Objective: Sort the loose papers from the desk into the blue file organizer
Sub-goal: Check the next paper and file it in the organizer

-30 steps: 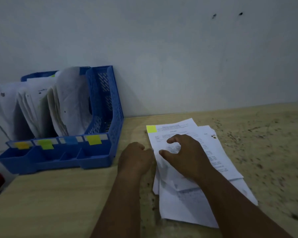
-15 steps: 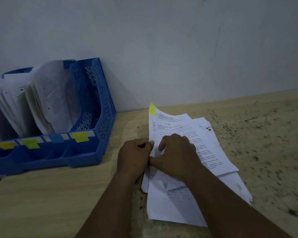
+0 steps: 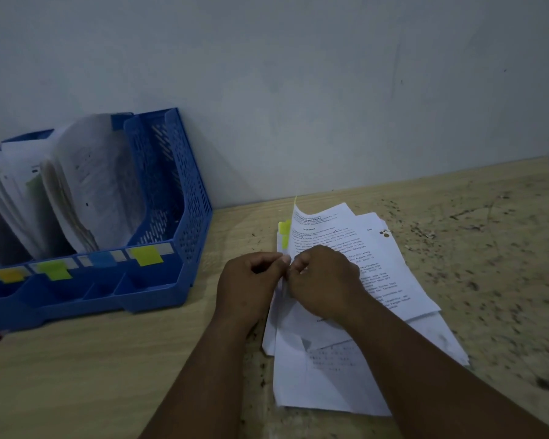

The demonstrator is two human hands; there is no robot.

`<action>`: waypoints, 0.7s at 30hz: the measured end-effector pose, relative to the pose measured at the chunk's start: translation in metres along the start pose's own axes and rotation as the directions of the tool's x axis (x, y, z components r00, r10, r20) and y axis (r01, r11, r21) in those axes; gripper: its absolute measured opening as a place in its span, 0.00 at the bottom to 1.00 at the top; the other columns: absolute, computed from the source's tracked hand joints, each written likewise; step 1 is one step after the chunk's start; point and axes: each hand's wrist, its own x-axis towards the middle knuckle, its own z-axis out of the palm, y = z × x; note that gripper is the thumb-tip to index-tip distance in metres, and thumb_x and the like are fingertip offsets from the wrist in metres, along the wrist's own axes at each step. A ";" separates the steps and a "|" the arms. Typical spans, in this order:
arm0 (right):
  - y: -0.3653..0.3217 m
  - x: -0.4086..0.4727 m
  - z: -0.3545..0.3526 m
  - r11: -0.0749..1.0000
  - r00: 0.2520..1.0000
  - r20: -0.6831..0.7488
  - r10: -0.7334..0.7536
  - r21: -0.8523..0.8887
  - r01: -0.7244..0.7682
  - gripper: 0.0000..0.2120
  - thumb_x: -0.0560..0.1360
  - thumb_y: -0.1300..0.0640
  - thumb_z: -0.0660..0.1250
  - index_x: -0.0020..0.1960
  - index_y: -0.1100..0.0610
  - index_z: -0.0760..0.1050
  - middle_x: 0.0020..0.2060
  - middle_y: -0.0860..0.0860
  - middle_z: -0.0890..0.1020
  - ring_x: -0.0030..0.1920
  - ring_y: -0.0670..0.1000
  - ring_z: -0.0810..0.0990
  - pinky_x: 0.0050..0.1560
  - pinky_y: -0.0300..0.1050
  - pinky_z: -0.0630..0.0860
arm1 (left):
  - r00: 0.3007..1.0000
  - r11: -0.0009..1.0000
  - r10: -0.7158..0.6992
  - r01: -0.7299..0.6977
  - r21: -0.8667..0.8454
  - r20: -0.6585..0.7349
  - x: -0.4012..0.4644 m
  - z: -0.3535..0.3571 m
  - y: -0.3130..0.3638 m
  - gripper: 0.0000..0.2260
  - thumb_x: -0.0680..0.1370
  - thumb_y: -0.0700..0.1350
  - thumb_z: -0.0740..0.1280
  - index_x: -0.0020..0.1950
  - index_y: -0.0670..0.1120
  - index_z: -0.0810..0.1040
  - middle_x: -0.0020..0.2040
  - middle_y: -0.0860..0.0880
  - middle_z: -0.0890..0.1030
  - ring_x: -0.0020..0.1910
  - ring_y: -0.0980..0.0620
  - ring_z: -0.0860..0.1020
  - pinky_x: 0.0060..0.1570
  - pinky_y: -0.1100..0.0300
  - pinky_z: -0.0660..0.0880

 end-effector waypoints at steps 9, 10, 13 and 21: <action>0.010 0.008 -0.006 0.937 0.998 0.023 -0.052 0.346 0.041 0.08 0.72 0.39 0.69 0.40 0.41 0.82 0.37 0.39 0.83 0.44 0.43 0.81 0.55 0.55 0.78 | 0.994 0.949 -0.111 0.102 -0.299 -0.011 -0.002 -0.002 0.012 0.03 0.76 0.44 0.75 0.48 0.49 0.88 0.44 0.50 0.88 0.45 0.53 0.86 0.50 0.56 0.82; 0.012 0.009 -0.007 0.928 0.998 0.041 -0.055 0.370 0.036 0.07 0.72 0.39 0.70 0.42 0.41 0.83 0.38 0.39 0.84 0.45 0.43 0.82 0.55 0.55 0.79 | 0.993 0.946 -0.120 0.113 -0.305 -0.005 -0.002 -0.002 0.012 0.03 0.76 0.44 0.74 0.49 0.49 0.88 0.44 0.50 0.88 0.45 0.52 0.86 0.50 0.56 0.82; 0.017 0.008 -0.012 0.897 0.993 0.097 -0.070 0.442 0.020 0.08 0.72 0.39 0.73 0.43 0.42 0.84 0.40 0.40 0.85 0.46 0.43 0.83 0.55 0.52 0.79 | 0.989 0.941 -0.145 0.141 -0.309 0.009 -0.001 -0.002 0.010 0.05 0.76 0.42 0.75 0.50 0.48 0.88 0.45 0.49 0.88 0.47 0.51 0.86 0.53 0.52 0.83; 0.018 0.005 -0.014 0.849 0.992 0.094 -0.086 0.528 0.024 0.07 0.71 0.45 0.78 0.44 0.47 0.85 0.39 0.46 0.86 0.44 0.48 0.84 0.45 0.43 0.79 | 0.989 0.949 -0.148 0.148 -0.279 0.020 0.000 -0.001 0.009 0.06 0.75 0.45 0.76 0.50 0.48 0.87 0.45 0.49 0.88 0.47 0.50 0.86 0.56 0.47 0.82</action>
